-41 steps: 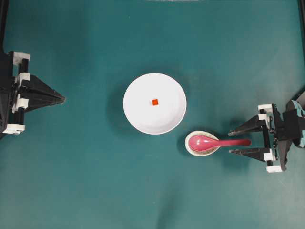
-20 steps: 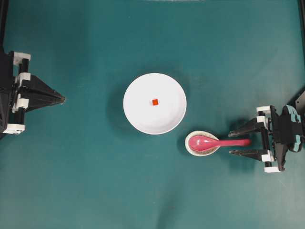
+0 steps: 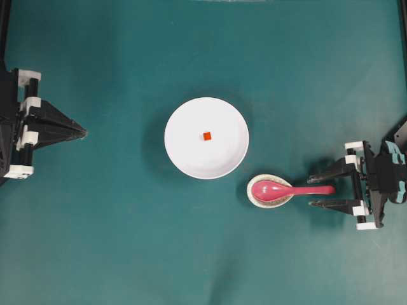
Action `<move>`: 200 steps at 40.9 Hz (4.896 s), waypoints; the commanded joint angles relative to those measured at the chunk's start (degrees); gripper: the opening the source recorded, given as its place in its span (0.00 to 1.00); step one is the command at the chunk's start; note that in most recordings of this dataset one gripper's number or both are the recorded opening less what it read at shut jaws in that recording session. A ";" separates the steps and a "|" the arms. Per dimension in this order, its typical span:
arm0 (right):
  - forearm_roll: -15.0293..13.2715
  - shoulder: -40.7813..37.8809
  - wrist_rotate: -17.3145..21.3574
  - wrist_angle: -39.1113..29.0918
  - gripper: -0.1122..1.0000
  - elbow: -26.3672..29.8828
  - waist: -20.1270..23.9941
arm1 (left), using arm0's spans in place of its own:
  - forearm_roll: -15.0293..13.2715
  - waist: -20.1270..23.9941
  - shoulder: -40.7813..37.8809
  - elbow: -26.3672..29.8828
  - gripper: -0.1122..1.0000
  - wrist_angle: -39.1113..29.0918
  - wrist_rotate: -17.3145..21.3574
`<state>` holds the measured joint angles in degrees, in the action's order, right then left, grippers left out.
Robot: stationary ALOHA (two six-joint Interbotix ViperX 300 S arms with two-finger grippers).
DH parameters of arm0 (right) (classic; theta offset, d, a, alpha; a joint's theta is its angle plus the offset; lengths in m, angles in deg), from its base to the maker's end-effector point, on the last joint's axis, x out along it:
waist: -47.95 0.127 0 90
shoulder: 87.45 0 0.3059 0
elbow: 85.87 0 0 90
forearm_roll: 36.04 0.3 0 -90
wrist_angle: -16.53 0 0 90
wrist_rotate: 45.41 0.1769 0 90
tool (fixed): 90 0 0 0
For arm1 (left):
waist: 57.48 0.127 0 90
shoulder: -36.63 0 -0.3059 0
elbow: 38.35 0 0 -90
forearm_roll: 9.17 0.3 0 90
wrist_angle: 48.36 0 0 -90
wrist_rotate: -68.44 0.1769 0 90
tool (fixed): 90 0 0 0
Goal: Grip the spoon and scoop the red block from the bowl with right arm.
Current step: 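Close the right gripper on the pink spoon handle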
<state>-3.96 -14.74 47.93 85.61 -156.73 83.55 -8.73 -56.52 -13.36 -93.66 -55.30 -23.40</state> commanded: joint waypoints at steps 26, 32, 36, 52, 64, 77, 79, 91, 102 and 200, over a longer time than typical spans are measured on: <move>1.76 -1.05 0.18 2.55 0.60 0.35 0.79 | 0.18 0.09 -0.35 1.67 0.09 0.00 0.00; 1.76 -1.05 0.18 2.37 0.60 0.35 0.70 | 0.18 0.09 -0.35 1.67 0.09 0.00 0.00; 1.76 -1.05 0.18 2.20 0.60 0.35 0.70 | 0.18 0.09 -0.44 1.67 0.09 0.00 0.09; 1.76 -1.05 0.18 1.41 0.56 0.44 0.79 | 0.09 0.09 -0.35 1.67 0.09 0.00 0.09; 1.76 -1.14 0.18 1.49 0.48 0.62 0.70 | 0.09 0.09 -0.35 1.58 0.09 0.00 0.09; 1.76 -1.05 0.18 0.88 0.46 0.70 0.70 | 0.18 0.09 -0.44 1.67 0.09 0.00 0.09; 1.76 -1.05 0.18 0.79 0.45 0.70 0.79 | 0.09 0.09 -0.35 1.67 0.09 0.00 0.09; 1.76 -1.05 0.18 -0.79 0.33 0.88 0.79 | 0.18 0.09 -0.35 1.76 0.09 0.00 0.09; 1.76 -1.05 0.18 -0.97 0.31 1.32 0.79 | 0.18 0.09 -0.35 1.67 0.09 0.00 0.09; 3.78 1.32 -0.97 -1.93 0.46 1.85 0.53 | 0.18 0.44 -0.44 1.67 0.09 -0.26 0.09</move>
<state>-0.35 -14.30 47.05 83.50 -155.23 83.99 -8.73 -56.16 -13.45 -93.57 -55.74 -23.40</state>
